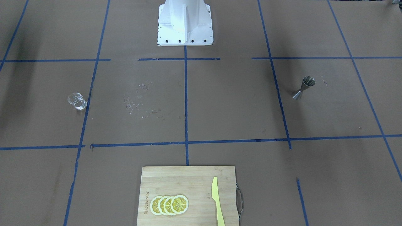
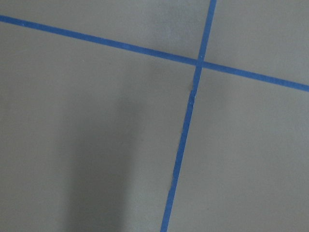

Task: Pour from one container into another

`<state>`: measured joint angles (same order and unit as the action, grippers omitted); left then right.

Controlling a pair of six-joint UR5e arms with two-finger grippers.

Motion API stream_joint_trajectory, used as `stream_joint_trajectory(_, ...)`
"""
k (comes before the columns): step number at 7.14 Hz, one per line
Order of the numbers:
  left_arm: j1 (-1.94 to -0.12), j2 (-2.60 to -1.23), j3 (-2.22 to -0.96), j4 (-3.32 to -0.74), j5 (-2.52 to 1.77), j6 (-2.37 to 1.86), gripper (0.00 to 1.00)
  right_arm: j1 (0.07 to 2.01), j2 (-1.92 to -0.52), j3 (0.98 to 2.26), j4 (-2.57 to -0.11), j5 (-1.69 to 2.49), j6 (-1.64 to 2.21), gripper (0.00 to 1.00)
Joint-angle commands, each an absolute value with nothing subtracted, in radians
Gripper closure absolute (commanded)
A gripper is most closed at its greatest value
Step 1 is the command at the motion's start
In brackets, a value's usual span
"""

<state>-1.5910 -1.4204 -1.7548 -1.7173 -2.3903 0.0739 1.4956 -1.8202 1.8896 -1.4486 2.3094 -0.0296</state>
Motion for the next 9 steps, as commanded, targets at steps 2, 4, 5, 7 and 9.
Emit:
stream_joint_trajectory(2,-1.592,-1.449,-1.753,-1.742,-2.401,0.066,0.0,1.496,-1.773,1.875,-1.463,2.315,-0.026,0.0)
stream_joint_trajectory(4,-1.592,-1.503,-1.744,-1.837,-2.395,0.063,0.0,1.496,-1.773,1.876,-1.462,2.316,-0.026,0.0)
stream_joint_trajectory(5,-1.592,-1.502,-1.724,-1.935,-2.398,0.063,0.0,1.496,-1.773,1.875,-1.46,2.325,-0.026,0.0)
stream_joint_trajectory(7,-1.591,-1.523,-1.661,-2.029,-2.434,0.066,0.0,1.496,-1.775,1.879,-1.456,2.364,-0.028,0.0)
stream_joint_trajectory(9,-1.592,-1.511,-1.625,-2.168,-2.462,0.048,0.0,1.496,-1.775,1.876,-1.45,2.362,-0.028,0.0)
